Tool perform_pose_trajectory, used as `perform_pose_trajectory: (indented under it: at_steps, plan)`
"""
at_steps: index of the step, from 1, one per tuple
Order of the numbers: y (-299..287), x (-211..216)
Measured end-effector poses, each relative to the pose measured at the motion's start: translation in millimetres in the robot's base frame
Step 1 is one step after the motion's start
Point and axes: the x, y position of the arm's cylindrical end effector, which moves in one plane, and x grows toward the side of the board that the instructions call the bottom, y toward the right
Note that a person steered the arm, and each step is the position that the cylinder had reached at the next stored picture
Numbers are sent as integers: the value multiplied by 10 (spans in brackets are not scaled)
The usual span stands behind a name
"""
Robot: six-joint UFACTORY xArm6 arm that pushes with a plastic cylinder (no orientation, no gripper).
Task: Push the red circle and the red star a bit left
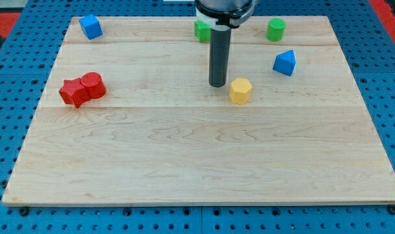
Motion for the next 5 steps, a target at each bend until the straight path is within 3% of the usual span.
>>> perform_pose_trajectory:
  at_steps: [2,4,5]
  plan:
    - [-905,293]
    - [-2225,144]
    - [-2230,124]
